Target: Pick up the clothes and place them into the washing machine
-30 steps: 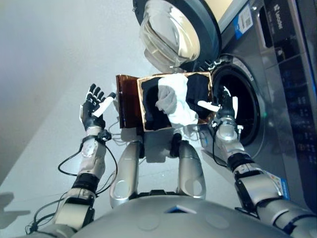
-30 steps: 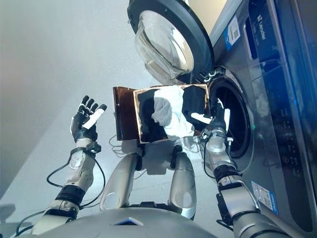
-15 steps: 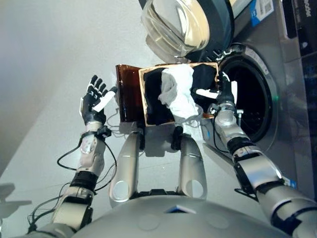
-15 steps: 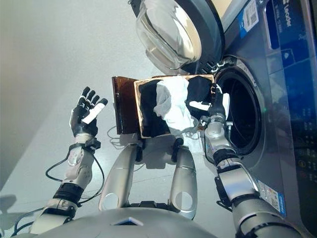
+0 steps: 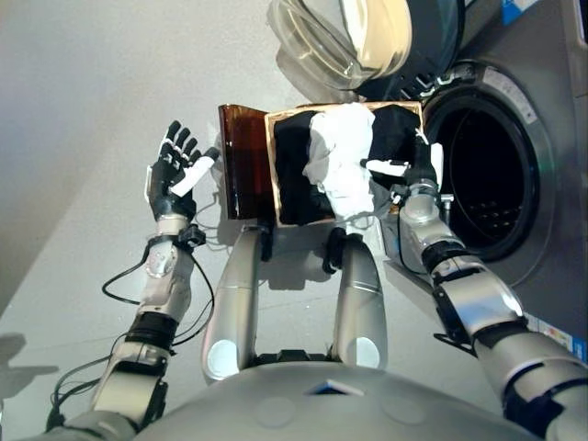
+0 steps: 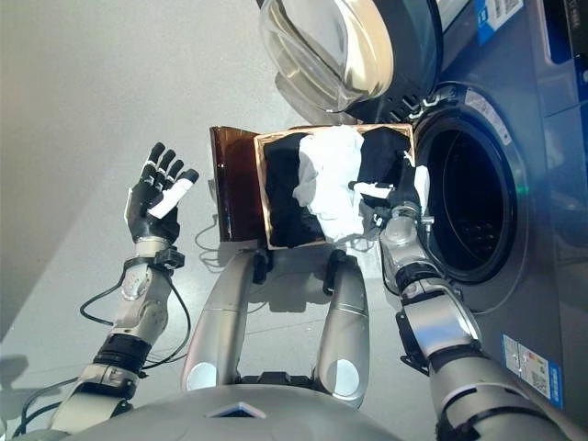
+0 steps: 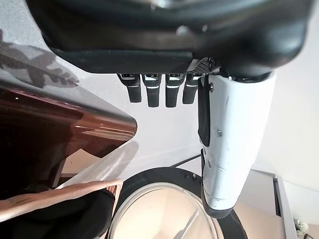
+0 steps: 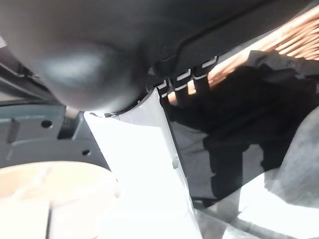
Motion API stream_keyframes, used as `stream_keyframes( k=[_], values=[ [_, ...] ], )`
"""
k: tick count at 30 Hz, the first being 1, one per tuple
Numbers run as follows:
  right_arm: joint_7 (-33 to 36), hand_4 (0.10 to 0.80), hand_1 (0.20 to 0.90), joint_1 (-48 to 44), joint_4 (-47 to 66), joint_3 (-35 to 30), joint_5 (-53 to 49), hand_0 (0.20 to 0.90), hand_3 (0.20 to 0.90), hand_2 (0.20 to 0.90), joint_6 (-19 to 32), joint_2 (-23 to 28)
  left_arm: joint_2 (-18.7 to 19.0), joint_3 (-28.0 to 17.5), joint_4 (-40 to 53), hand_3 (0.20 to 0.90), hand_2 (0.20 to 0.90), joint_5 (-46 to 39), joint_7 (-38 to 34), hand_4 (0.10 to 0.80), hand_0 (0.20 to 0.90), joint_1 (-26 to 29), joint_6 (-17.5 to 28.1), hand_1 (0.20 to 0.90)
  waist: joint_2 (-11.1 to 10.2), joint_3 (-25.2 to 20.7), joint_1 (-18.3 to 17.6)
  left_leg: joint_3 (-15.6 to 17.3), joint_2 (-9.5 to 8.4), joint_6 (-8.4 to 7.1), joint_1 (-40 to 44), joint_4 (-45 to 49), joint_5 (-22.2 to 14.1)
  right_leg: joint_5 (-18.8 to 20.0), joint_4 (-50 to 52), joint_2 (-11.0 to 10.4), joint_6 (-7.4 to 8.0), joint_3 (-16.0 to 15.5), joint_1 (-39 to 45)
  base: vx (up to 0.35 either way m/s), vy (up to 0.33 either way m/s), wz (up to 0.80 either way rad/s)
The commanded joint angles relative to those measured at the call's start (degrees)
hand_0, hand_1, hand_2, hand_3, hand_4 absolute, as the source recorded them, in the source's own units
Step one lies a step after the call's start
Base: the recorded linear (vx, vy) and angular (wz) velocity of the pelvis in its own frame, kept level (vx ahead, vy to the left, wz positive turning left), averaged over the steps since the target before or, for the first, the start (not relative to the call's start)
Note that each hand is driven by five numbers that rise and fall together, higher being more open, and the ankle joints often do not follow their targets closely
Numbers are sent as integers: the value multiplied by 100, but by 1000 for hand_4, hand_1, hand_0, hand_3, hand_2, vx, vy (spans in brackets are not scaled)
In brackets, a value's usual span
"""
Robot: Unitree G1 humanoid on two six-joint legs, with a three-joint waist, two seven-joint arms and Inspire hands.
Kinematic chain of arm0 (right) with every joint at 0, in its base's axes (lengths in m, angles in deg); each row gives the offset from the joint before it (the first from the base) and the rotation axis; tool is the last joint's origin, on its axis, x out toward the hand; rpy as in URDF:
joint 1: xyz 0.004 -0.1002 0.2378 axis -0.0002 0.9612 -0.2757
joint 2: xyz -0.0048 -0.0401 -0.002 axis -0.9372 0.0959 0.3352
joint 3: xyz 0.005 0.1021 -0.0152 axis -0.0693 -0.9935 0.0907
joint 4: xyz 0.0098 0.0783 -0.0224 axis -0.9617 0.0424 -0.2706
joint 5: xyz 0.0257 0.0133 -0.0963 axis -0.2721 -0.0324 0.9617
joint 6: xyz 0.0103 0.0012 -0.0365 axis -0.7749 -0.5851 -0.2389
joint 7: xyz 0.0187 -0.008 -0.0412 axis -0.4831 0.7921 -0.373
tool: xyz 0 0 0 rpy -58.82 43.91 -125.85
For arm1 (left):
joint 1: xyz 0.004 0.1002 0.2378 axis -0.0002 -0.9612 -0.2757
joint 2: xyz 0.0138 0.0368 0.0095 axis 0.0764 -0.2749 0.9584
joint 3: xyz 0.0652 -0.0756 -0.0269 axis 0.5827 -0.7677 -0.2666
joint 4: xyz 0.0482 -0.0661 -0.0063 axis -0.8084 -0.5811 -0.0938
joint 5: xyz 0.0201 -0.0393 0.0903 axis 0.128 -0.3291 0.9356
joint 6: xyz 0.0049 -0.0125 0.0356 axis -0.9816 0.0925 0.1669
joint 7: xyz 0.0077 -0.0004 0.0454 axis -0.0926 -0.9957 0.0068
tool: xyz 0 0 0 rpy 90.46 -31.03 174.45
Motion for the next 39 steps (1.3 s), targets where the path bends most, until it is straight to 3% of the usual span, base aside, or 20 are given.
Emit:
stream_keyframes(
  k=[1, 28, 39],
  values=[
    [246, 800, 900, -273, -112, 93, 197, 900, 900, 900, 91, 516, 227, -33, 699, 900, 900, -43, 89, 800, 900, -71, 439, 900, 77, -208, 66, 54, 8, -239, 381, 779, -1117, 904, -279, 85, -226, 314, -134, -4, 7, 4],
    [270, 800, 900, -595, -779, 99, 447, 900, 900, 900, -194, 1062, 245, 104, 597, 900, 900, -274, 169, 800, 900, -115, 387, 900, 289, -285, 201, 113, -39, -99, 215, 895, -1160, 823, -121, 63, -229, 295, -312, 0, 3, -1],
    [253, 800, 900, -610, -705, 52, 218, 900, 900, 900, -118, 892, 188, 186, 714, 900, 900, -276, 88, 800, 900, -34, 386, 900, 272, -249, 204, 80, 9, -59, 52, 1557, -1543, 426, 537, 43, -318, 373, -443, 24, -17, 4]
  ],
)
